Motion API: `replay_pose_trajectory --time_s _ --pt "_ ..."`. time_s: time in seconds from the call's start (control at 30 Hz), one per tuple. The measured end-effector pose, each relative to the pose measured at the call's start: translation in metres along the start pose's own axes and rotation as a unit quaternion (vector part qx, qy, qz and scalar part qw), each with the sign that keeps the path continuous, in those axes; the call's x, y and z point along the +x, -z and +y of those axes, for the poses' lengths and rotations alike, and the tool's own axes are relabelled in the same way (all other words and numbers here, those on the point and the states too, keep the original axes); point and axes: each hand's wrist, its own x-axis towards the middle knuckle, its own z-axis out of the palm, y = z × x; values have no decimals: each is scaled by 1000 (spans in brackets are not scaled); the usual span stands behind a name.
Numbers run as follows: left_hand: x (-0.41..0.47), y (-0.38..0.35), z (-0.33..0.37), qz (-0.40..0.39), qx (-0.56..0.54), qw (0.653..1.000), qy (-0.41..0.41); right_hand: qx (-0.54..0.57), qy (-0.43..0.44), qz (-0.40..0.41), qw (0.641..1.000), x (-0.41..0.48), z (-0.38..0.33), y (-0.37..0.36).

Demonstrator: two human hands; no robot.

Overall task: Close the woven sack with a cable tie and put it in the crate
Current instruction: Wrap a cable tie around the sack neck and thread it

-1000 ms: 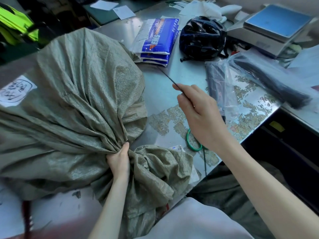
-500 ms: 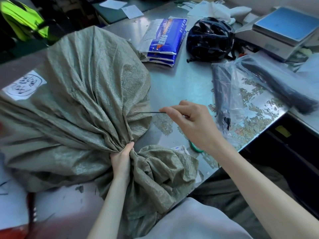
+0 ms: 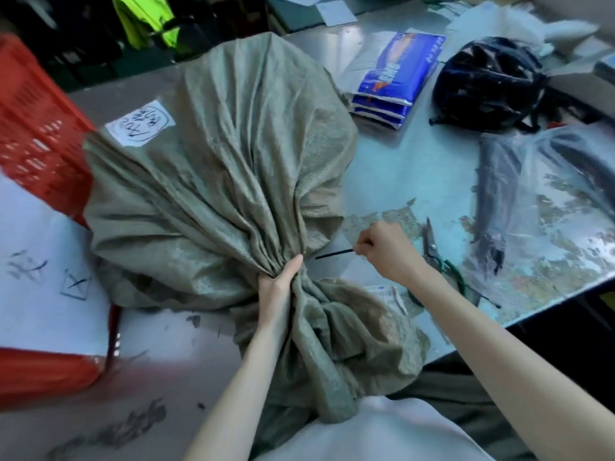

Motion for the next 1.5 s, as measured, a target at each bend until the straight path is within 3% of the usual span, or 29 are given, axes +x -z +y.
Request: replay_pose_trajectory --time_s 0.17,0.27,0.33,0.43,0.53,0.67,0.9,1.07,1.2,1.37,1.43,1.5 --pt "-22 -3 7 63 -99 993 -16 -1 36 -13 999 16 -13 -20" --pt "-29 0 11 54 -288 953 73 6 73 -18 997 21 -29 -30" --pt "-26 9 7 88 -339 928 130 -10 99 -37 994 23 -39 -39" --pt "-23 15 2 134 -307 918 211 -32 115 -86 989 25 -53 -49" --pt "-25 18 -2 87 -217 940 248 -12 110 -145 983 27 -61 -50" --pt "-32 25 0 47 -185 951 243 -9 120 -211 970 30 -60 -47" --pt "-28 31 -3 187 -84 962 179 -36 121 -210 969 23 -63 -44" --pt "-31 51 4 254 -54 966 -22 -86 150 -166 971 26 -41 -38" --pt "-28 83 11 250 -57 955 -149 -84 155 -100 979 29 -27 -27" --pt "-21 99 37 235 -98 943 -215 -134 123 -15 983 32 -20 -15" --pt "-23 95 48 211 -105 946 -225 -87 122 -1 989 30 -21 -9" --pt "-28 90 58 177 -92 951 -238 52 110 4 993 26 -25 -2"
